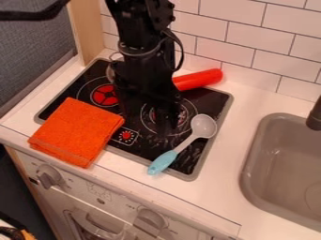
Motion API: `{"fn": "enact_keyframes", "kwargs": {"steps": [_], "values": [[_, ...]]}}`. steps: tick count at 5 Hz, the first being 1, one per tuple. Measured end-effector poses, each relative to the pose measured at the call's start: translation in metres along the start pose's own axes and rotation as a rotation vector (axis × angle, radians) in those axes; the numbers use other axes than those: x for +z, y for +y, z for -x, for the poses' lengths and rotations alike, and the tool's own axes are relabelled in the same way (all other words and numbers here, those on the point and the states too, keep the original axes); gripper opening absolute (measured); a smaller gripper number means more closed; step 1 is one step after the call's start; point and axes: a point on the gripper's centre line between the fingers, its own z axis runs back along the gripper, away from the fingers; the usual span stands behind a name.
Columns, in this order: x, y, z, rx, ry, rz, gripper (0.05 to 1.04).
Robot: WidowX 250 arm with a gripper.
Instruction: Move the silver pot on the orange cloth.
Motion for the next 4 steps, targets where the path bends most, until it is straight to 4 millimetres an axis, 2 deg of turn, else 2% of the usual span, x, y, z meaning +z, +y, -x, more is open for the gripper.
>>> {"fn": "enact_keyframes", "kwargs": {"steps": [1, 2, 4], "values": [[-0.006, 0.000, 0.002, 0.007, 0.028, 0.004, 1.001], [-0.007, 0.012, -0.018, 0.076, 0.039, -0.034, 1.001], [-0.007, 0.063, -0.049, 0.319, 0.039, -0.088, 1.001]]}}
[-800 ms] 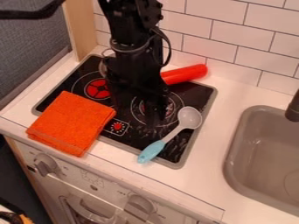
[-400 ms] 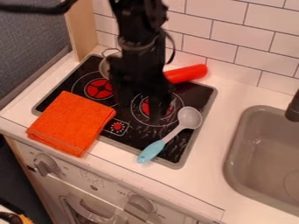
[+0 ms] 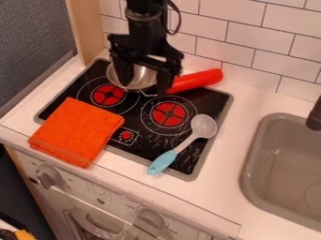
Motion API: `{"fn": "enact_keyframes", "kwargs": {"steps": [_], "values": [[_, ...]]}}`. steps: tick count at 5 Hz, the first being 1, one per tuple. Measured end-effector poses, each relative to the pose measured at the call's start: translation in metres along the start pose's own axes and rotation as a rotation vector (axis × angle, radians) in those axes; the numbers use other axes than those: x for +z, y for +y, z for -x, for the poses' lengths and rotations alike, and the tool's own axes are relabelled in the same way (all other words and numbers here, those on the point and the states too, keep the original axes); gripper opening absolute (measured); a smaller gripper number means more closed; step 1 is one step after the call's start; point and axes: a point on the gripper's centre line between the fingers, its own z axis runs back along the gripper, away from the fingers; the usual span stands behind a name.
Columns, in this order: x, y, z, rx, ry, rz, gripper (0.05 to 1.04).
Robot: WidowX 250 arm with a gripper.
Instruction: Move the silver pot on the orange cloth.
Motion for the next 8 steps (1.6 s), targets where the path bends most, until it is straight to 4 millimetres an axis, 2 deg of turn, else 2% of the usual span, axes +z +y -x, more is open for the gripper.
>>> {"fn": "enact_keyframes", "kwargs": {"steps": [2, 4, 5, 6, 8], "values": [[-0.024, 0.037, -0.030, 0.251, 0.027, -0.053, 1.001], [-0.037, 0.088, -0.024, 0.449, 0.061, -0.097, 1.001], [-0.046, 0.101, -0.022, 0.495, 0.073, -0.092, 1.001], [-0.059, 0.105, -0.022, 0.537, 0.073, -0.085, 1.001], [-0.064, 0.103, -0.034, 0.573, 0.015, -0.068, 1.001]]}}
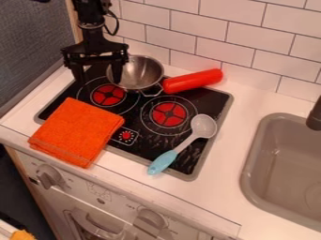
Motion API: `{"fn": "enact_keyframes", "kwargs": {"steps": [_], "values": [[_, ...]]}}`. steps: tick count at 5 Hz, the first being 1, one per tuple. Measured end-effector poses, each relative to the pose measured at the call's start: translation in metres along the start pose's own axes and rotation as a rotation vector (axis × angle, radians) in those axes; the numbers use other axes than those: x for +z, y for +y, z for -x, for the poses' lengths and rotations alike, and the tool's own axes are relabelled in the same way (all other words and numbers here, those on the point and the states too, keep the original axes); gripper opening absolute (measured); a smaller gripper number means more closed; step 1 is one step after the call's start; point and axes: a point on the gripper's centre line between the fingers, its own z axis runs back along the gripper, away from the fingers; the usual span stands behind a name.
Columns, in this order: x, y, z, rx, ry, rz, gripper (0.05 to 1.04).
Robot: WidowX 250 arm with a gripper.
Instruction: Move the silver pot on the orange cloth.
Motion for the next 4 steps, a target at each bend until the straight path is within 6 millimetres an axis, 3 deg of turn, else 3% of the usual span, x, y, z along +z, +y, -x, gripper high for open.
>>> {"fn": "enact_keyframes", "kwargs": {"steps": [1, 3, 4], "values": [[0.003, -0.003, -0.004, -0.003, -0.017, 0.005, 1.001], [-0.021, -0.009, 0.000, 0.005, 0.027, 0.015, 1.001], [-0.025, -0.019, -0.002, -0.029, 0.028, -0.017, 0.933]]}}
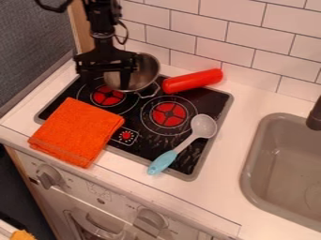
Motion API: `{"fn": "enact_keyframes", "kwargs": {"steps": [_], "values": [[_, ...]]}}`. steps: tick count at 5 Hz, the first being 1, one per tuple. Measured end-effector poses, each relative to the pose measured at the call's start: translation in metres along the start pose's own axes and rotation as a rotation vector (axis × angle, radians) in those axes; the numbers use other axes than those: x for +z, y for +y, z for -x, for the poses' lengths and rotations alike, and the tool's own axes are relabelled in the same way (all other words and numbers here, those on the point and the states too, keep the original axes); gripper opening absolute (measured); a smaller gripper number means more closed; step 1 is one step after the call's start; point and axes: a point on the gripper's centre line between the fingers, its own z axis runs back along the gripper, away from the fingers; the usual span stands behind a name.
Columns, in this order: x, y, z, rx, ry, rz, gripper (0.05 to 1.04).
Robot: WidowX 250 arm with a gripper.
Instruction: Move the silver pot on the orange cloth.
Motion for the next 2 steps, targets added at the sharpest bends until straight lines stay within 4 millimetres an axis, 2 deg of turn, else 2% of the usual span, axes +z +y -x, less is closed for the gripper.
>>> {"fn": "enact_keyframes", "kwargs": {"steps": [2], "values": [[0.0019, -0.0025, -0.0014, -0.031, -0.017, 0.004, 0.409]]}}
